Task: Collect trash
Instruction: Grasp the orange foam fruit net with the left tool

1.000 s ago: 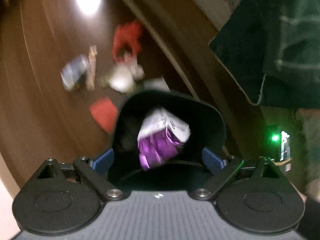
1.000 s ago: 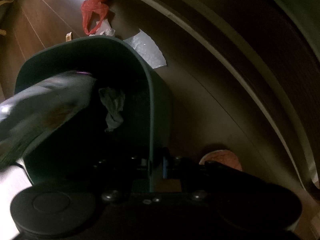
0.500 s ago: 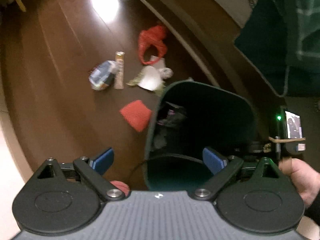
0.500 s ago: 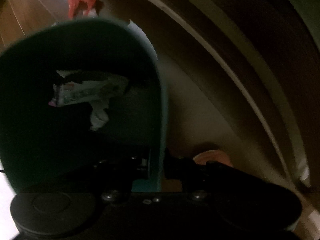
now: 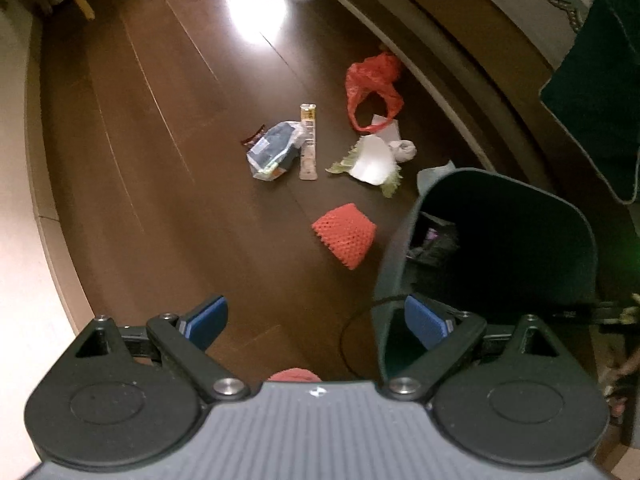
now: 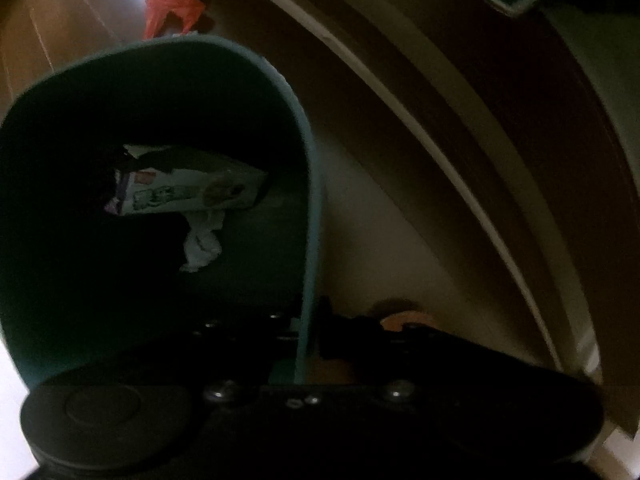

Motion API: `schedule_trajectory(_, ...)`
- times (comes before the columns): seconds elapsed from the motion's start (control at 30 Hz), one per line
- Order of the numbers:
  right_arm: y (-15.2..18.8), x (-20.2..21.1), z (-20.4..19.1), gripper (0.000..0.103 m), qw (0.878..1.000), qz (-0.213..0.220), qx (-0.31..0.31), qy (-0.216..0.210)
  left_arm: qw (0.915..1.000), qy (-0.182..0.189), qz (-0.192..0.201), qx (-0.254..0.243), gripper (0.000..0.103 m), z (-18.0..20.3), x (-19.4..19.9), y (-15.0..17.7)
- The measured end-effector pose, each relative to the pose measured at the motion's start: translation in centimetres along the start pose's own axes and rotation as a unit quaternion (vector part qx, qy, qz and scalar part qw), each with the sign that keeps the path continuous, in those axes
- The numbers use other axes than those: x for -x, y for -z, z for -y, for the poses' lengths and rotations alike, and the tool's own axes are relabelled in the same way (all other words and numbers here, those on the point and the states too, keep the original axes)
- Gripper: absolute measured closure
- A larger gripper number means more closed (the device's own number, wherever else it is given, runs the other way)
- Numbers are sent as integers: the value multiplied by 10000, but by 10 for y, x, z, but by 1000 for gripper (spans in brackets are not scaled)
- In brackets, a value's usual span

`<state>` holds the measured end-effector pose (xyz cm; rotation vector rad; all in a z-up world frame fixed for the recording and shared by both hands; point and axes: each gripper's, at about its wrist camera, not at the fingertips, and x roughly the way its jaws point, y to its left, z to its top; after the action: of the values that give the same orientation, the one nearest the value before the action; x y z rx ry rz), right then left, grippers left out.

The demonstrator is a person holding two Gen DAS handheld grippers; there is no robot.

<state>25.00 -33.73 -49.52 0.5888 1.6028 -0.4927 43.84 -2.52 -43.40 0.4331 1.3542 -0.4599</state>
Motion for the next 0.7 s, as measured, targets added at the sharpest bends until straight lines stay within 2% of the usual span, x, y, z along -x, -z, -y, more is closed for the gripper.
schedule_trajectory(0.13,4,8,11,97,9999,75,57,144,9999,-109,3,-95,9,-14,-8,4)
schedule_trajectory(0.27,6,20,26,96,9996,122,-61,239,9994,-189,-17,-289,9,-22,-34,1)
schedule_trajectory(0.5,3,30,33,96,9996,114,71,257,9933,356,-160,-1088,8,-1,-119,-17)
schedule_trajectory(0.57,5,31,31,96,9995,140,119,258,9918,659,-283,-1054,8,2,-152,-25)
schedule_trajectory(0.7,4,34,35,96,9994,193,146,231,9910,917,-482,-848,8,14,-223,-40)
